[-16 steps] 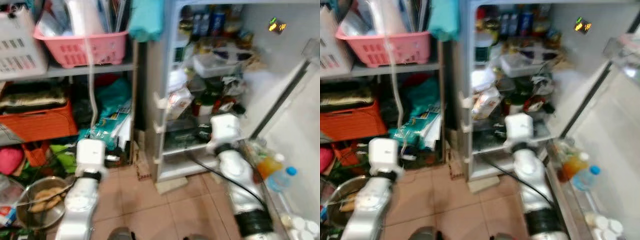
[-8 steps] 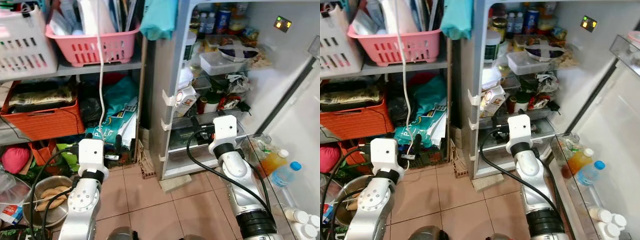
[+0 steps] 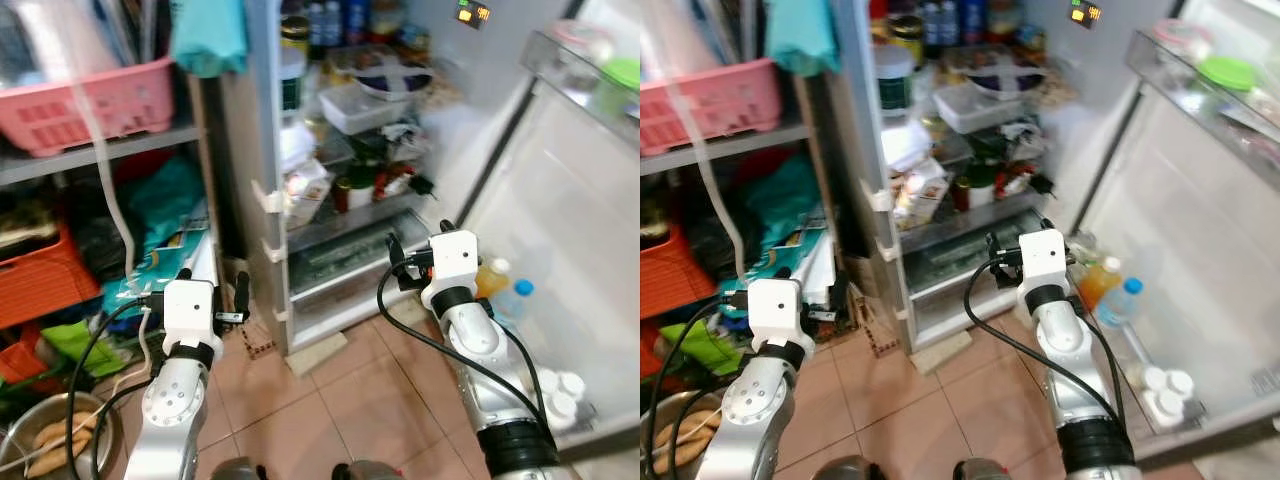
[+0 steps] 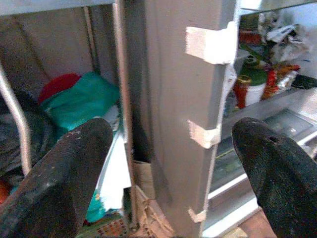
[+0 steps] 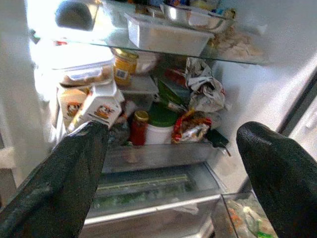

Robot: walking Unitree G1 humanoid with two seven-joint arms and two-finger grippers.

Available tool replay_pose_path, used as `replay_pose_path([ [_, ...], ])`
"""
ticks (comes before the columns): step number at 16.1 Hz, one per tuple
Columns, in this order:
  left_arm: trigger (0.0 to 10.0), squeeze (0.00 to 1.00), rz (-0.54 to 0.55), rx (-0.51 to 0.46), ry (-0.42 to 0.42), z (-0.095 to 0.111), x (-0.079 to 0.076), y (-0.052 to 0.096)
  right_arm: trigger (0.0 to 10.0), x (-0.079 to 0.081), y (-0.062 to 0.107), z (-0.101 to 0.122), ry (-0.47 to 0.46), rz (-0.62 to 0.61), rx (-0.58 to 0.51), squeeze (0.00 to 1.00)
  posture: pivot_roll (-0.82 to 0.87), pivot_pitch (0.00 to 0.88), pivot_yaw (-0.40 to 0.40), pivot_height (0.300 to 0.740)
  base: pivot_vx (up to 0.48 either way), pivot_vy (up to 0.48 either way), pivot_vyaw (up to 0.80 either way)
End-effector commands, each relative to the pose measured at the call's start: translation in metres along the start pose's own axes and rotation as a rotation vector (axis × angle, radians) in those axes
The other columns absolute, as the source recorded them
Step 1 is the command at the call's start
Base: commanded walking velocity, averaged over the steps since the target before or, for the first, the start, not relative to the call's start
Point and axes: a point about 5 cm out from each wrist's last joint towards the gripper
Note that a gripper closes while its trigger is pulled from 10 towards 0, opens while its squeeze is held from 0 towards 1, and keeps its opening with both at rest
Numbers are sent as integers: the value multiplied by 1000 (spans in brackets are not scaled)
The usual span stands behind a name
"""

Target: Restocking fridge

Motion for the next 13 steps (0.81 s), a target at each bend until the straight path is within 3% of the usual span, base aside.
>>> replay_pose_path([
  [1,10000,0,17,8,-16,0,3,1,10000,1,-2,3,-5,10,-7,0,114,0,-35,740,0,0,0],
  [3,10000,0,15,10,-15,0,3,1,10000,2,-1,3,-6,12,-7,0,113,0,-35,740,0,0,0],
  [13,10000,0,12,12,-19,0,4,1,10000,0,3,-1,-23,-11,8,0,110,0,-24,740,-304,0,0],
])
Point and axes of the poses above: a point about 5 cm out from each wrist's last joint towards the gripper, its own y axis pointing back from the gripper into the wrist, its own z axis along the axis of the wrist's last joint, x = y × z, and after that the axes turned 4 degrees about -y, right-handed
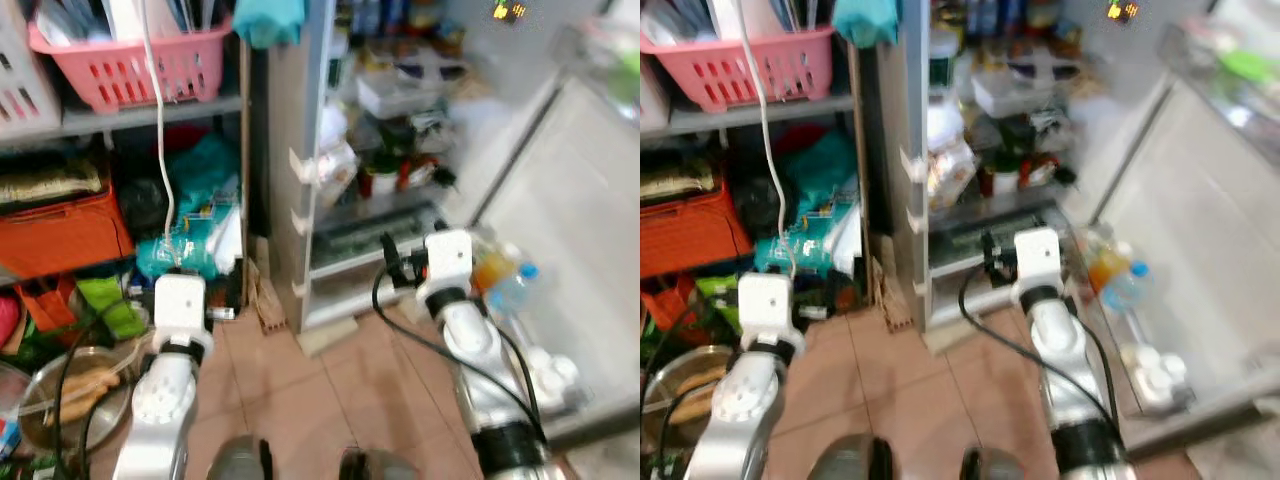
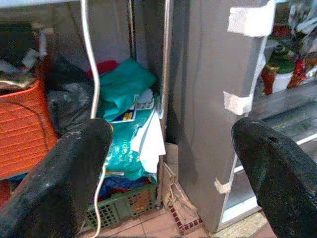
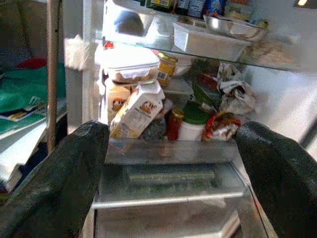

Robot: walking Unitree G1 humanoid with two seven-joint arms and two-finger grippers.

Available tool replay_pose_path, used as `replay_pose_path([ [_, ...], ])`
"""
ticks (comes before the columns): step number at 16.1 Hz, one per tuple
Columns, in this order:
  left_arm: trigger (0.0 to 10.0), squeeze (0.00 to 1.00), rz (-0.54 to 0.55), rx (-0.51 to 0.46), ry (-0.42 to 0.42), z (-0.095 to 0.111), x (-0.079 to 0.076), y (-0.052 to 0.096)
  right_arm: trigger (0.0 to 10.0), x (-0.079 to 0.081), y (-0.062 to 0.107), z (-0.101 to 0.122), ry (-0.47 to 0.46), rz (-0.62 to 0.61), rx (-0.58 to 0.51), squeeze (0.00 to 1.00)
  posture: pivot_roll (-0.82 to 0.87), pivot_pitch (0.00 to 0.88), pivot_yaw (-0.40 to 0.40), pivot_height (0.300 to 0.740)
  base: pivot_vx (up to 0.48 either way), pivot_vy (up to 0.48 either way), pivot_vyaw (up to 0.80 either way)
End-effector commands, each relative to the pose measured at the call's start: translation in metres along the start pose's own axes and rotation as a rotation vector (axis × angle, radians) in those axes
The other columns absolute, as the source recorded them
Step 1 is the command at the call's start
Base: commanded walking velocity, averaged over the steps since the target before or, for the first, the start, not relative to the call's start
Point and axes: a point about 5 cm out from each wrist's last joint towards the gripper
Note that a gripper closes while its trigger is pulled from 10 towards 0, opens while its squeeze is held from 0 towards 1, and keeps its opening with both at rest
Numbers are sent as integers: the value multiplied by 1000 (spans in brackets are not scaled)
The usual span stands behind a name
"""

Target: Restocking fridge

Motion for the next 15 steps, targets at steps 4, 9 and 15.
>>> replay_pose_path([
  [4,10000,0,-21,1,-1,1,-3,0,10000,-7,1,0,-24,-40,12,0,105,0,-16,740,-135,0,0],
  [9,10000,0,-16,-9,-7,3,-2,-1,10000,-7,0,0,-26,-48,11,0,113,0,-13,740,0,0,-404],
  [15,10000,0,33,-90,-5,23,1,0,10000,-8,0,4,-59,-96,8,0,116,52,-13,740,0,0,-747],
])
Point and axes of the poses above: a point about 5 cm out from each wrist's last joint towards the gripper, its own y axis pointing back from the gripper into the wrist, its own z axis along the axis of the wrist's last joint, x = y × z, and after that the axes turned 4 degrees about -y, right-handed
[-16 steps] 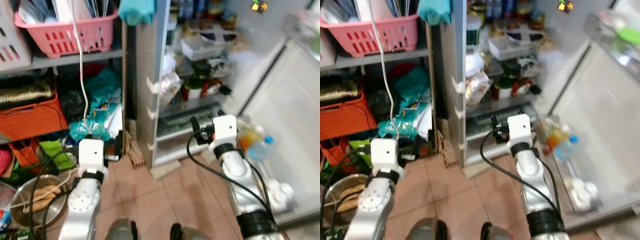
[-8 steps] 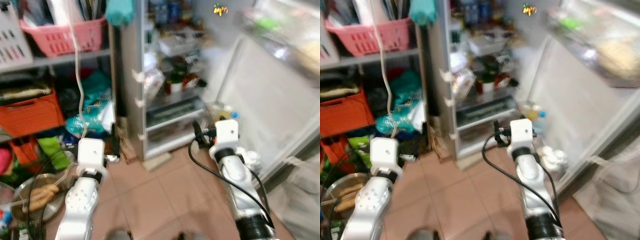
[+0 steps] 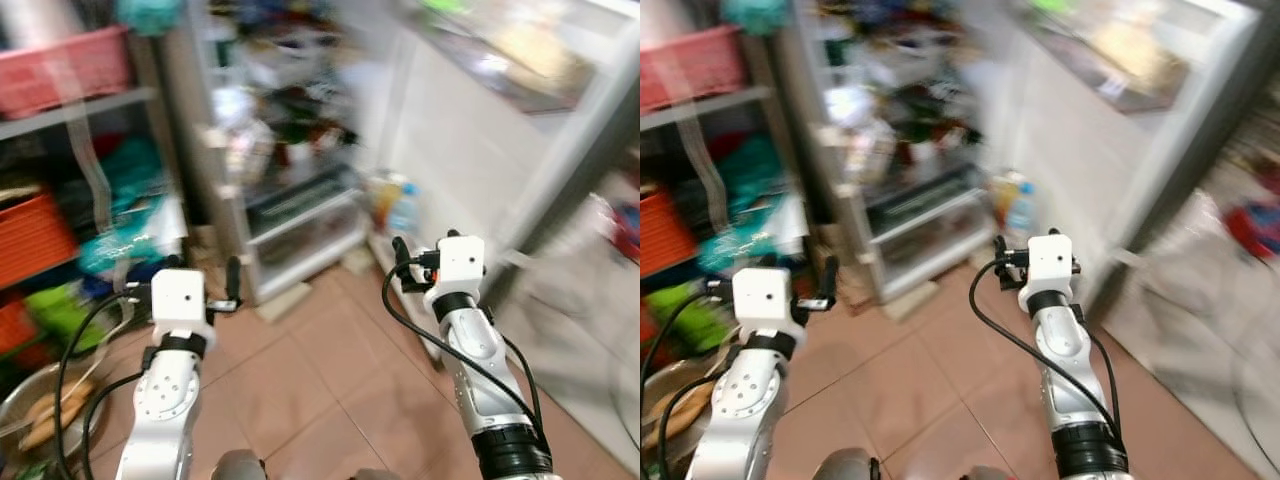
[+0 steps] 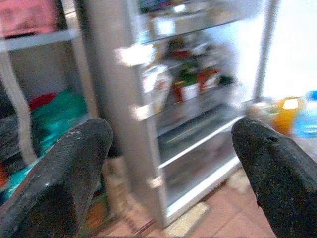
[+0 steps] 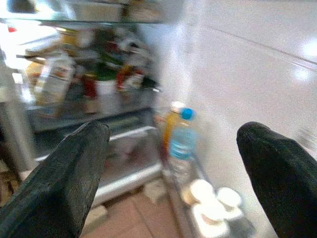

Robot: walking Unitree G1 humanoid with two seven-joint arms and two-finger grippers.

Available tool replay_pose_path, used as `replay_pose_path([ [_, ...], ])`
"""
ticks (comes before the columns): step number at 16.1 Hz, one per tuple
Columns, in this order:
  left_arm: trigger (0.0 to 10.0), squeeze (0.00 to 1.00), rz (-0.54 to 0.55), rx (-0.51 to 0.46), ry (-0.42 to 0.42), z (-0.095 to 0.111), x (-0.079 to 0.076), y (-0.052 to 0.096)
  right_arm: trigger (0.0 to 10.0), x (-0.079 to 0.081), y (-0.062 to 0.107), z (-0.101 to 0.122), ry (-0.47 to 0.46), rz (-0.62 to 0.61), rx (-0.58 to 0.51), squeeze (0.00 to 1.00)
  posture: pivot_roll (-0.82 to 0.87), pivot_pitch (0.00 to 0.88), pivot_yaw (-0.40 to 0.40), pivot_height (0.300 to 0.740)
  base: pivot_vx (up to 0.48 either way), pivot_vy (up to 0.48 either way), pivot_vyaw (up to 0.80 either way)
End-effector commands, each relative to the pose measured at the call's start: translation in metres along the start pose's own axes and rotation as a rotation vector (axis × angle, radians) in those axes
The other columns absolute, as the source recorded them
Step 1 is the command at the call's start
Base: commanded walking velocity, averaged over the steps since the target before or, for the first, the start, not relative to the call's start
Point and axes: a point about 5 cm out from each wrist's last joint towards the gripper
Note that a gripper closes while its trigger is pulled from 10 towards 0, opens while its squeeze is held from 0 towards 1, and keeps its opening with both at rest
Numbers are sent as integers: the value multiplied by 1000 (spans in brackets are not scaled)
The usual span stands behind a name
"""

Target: Restocking fridge

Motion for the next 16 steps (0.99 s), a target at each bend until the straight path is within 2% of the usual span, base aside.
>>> replay_pose_path([
  [1,10000,0,16,-8,-16,4,4,1,10000,0,-1,8,-3,-15,-26,0,112,59,-14,740,0,0,-800],
  [3,10000,0,13,1,-19,-1,8,4,10000,-7,3,7,17,-59,-23,0,107,62,-17,740,0,0,-800],
  [5,10000,0,-9,6,-10,-2,6,4,10000,-8,3,7,37,-67,-22,0,104,52,-21,740,328,0,-800],
  [8,10000,0,-27,-3,-2,0,-1,0,10000,-10,-5,14,39,-70,-37,0,102,43,-27,740,385,0,-673],
  [16,10000,0,-32,13,-7,-5,-3,3,10000,-6,-14,15,34,-49,-41,0,119,28,-34,740,405,0,0],
])
Point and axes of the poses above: a point about 5 cm out from each wrist's last joint towards the gripper, its own y axis pointing back from the gripper into the wrist, its own z axis along the axis of the wrist's last joint, x = y × z, and after that the axes turned 4 degrees about -y, right-handed
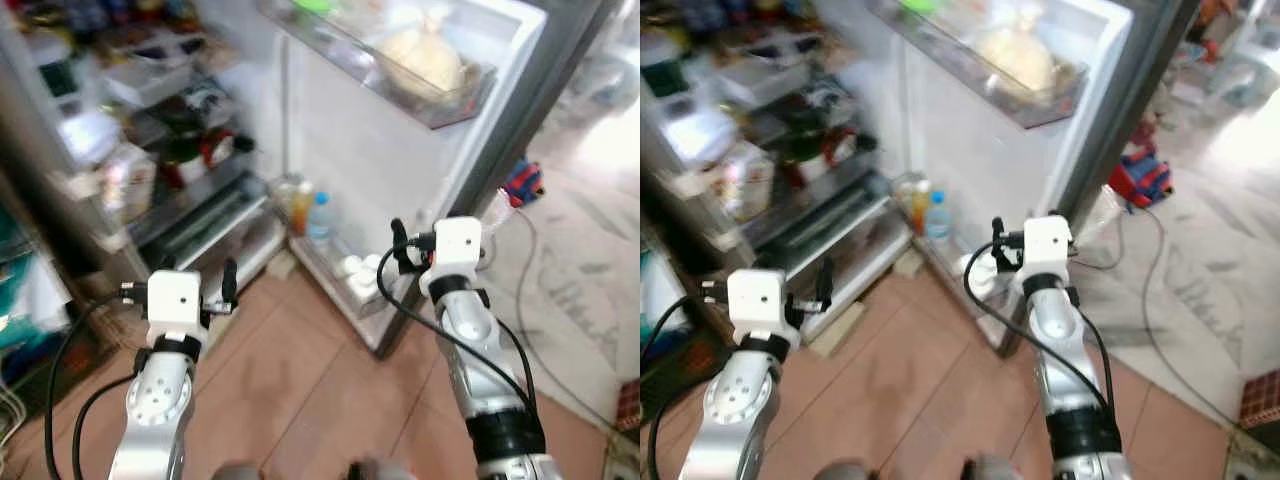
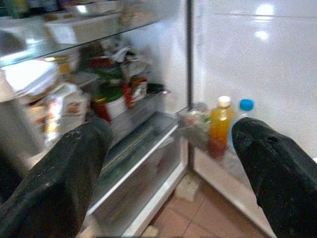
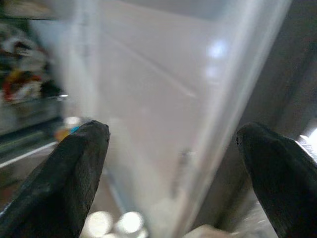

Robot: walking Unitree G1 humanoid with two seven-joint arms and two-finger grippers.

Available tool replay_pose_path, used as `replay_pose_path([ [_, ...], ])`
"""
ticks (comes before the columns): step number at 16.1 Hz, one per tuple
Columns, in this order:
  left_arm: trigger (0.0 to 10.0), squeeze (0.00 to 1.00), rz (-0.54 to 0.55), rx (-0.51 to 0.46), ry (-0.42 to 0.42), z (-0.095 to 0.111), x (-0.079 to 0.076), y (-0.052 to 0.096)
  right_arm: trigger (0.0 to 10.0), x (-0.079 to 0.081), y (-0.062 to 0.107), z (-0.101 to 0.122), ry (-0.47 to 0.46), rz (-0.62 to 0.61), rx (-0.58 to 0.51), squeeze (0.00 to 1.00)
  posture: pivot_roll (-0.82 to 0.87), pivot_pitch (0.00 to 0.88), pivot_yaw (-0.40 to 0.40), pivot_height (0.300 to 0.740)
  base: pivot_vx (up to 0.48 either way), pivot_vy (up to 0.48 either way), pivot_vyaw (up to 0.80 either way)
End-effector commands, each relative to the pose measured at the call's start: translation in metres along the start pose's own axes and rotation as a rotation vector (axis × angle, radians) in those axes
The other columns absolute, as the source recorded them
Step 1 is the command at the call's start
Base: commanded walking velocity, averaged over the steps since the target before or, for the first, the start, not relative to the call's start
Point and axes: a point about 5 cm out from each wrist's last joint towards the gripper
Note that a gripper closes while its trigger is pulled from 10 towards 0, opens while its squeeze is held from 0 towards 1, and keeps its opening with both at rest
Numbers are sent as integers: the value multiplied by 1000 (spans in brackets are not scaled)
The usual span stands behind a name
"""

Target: Restocking fridge

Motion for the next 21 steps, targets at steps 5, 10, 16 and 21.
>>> replay_pose_path([
  [5,10000,0,-8,0,6,0,-5,-1,10000,-9,-1,-2,7,-29,5,0,122,23,-34,740,0,-63,0],
  [10,10000,0,-7,1,9,0,-6,0,10000,-8,0,-3,3,-25,2,0,123,24,-37,740,0,-439,0],
  [16,10000,0,14,4,24,-1,-3,1,10000,-7,-1,-4,-6,16,5,0,122,26,-39,740,0,-157,0],
  [21,10000,0,38,30,6,-4,2,5,10000,7,-18,1,-93,222,16,0,129,27,-34,740,0,0,0],
])
Point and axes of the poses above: a point about 5 cm out from each wrist's last joint towards the gripper, its own y axis pointing back from the gripper into the wrist, its own z axis along the axis of the wrist's last joint, x = y × z, and after that the axes turned 4 degrees about -y, right-handed
